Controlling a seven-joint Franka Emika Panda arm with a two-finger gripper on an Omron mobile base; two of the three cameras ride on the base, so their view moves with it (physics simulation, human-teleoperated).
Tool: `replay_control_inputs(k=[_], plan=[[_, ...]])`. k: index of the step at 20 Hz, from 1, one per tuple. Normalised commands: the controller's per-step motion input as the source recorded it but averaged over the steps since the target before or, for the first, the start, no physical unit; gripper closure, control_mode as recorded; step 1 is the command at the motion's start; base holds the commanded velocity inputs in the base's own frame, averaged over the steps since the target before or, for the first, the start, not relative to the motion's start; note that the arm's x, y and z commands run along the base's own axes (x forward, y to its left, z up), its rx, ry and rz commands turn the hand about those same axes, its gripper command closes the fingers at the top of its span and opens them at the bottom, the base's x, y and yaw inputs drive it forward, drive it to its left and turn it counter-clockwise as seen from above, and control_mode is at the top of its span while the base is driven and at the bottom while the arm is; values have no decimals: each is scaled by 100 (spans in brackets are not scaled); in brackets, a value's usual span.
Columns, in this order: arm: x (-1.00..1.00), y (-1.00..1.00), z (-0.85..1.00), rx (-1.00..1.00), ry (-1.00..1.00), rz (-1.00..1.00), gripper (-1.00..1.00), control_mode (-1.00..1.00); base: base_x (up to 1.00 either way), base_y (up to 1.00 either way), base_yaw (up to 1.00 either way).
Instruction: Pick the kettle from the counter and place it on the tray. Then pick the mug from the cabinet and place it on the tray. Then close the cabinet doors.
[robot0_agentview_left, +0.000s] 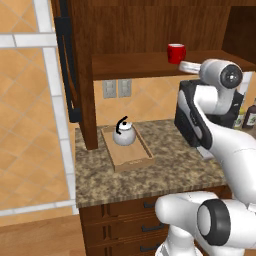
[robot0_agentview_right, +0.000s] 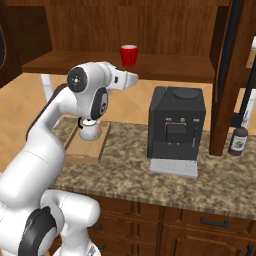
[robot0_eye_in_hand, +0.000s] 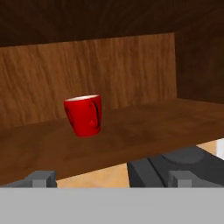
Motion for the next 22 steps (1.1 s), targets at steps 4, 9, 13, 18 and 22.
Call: replay_control_inputs(k=[4,9,13,18,22], plan=[[18,-2,27,-4,-1,5,-100,-100,0,0,0],[39,0,21,-1,0,8,-100,-100,0,0,0],[48,0,8,0,-1,12,-100,-100,0,0,0],[37,-9,1,0,0,13,-100,-100,0,0,0],[37,-11,0,0,0,6,-100,-100,0,0,0]])
